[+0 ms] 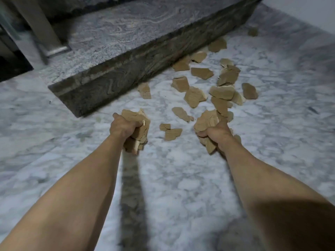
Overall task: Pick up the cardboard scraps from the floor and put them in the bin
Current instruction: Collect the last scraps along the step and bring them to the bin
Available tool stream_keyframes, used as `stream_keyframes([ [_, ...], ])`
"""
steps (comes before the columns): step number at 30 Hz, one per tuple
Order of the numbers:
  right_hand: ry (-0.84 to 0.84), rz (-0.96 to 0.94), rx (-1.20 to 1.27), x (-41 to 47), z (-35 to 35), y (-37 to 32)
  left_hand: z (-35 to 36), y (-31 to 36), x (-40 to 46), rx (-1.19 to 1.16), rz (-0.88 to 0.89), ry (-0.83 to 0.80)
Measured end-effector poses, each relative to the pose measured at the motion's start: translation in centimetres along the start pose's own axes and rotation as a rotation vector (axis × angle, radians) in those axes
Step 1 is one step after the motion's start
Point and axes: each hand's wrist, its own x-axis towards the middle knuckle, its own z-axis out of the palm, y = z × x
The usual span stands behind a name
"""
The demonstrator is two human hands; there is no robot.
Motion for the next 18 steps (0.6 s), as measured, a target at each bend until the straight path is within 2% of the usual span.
stream_keyframes([
  [4,0.156,0.166,-0.075,0.0,-1.6,1.9,0.5,-0.1,1.2,0.084,0.057,-0.014],
  [6,0.181,0.218,-0.162,0.1,-1.7,2.0,0.4,0.1,1.6,0.073,0.046,-0.031],
  [12,0.302,0.257,-0.422,0.7,-0.5,1.8,0.2,0.7,1.3,0.022,0.063,-0.104],
  [15,0.276,0.258,-0.404,0.5,-0.3,1.7,0.2,0.2,0.6,-0.019,0.111,-0.173],
  [18,0.278,0.225,-0.337,0.4,-0.3,2.0,0.0,-0.3,-0.4,-0.049,0.165,-0.141],
])
